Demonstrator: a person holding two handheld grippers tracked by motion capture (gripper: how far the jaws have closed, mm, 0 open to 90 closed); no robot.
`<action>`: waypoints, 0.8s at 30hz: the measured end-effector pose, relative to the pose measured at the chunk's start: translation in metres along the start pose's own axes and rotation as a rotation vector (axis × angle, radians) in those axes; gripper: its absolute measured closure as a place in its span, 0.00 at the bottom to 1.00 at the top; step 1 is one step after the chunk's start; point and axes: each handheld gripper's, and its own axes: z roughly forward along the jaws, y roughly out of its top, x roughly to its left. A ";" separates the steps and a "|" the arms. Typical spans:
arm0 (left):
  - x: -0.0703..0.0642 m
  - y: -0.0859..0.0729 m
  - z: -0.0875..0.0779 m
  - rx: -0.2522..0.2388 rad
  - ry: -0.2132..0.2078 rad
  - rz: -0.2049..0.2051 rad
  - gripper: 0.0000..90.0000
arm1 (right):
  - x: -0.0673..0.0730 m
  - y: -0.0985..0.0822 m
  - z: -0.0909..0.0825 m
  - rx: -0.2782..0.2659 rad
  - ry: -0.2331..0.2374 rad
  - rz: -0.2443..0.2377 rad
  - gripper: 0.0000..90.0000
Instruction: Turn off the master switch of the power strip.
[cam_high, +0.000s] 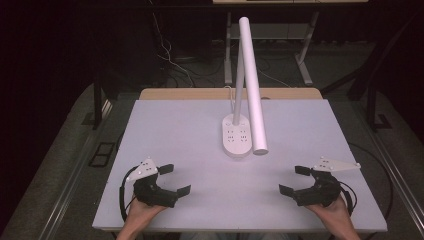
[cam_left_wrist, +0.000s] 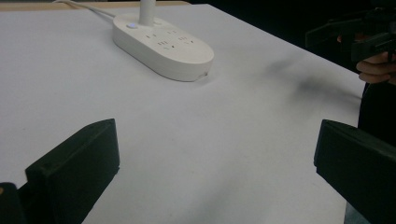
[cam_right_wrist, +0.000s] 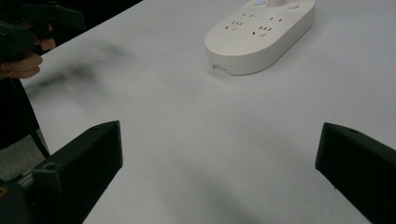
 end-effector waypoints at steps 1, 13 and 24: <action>0.000 0.000 0.000 0.002 0.000 0.002 0.00 | 0.000 0.000 0.000 0.000 -0.001 0.000 0.00; -0.001 0.000 0.000 0.020 0.003 -0.002 0.00 | -0.001 0.001 0.001 0.008 0.000 0.008 0.00; -0.002 0.002 0.000 0.036 -0.008 -0.021 0.00 | -0.002 0.003 0.003 0.022 0.011 0.013 0.00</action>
